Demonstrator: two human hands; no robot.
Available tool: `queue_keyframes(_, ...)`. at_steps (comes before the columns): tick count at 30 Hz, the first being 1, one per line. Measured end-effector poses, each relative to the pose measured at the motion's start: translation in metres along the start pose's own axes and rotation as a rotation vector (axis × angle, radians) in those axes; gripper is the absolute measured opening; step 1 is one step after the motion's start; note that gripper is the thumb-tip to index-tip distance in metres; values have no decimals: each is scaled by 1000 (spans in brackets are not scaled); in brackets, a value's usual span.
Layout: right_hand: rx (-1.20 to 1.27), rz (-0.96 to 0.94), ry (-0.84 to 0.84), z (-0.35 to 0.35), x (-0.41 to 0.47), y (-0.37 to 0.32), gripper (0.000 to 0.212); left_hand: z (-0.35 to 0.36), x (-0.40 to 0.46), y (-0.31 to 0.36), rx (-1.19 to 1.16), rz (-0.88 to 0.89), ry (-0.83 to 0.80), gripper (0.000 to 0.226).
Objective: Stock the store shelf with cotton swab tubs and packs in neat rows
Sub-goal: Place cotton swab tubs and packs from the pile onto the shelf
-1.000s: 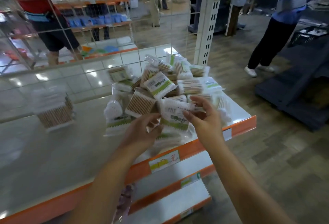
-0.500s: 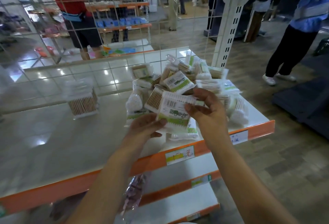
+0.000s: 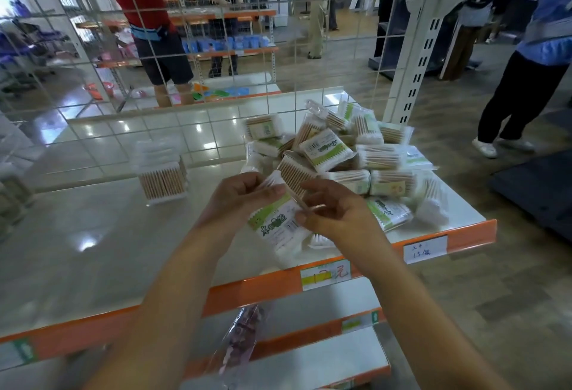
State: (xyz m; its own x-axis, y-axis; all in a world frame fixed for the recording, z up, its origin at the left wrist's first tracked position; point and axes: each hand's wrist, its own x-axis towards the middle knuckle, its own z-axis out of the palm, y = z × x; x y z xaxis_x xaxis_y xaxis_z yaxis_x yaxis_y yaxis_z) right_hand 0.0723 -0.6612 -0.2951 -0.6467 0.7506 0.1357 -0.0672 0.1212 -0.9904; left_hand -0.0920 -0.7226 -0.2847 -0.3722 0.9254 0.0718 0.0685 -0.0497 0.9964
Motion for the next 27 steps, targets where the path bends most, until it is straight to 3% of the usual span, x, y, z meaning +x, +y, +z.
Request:
queue_keyframes(13, 375, -82, 250, 18, -8, -8, 38, 11, -28, -13, -195, -92, 96, 24)
queue_keyframes(19, 372, -110, 250, 22, -14, -13, 38, 12, -40, -13, -369, -31, 113, 19)
queue_keyframes(22, 337, -108, 286, 25, -17, -10, 28, 10, -44, -13, -356, -25, 117, 27)
queue_keyframes(27, 294, -65, 271, 29, -20, -5, 18, 9, -48, -16, -394, -22, 169, 20)
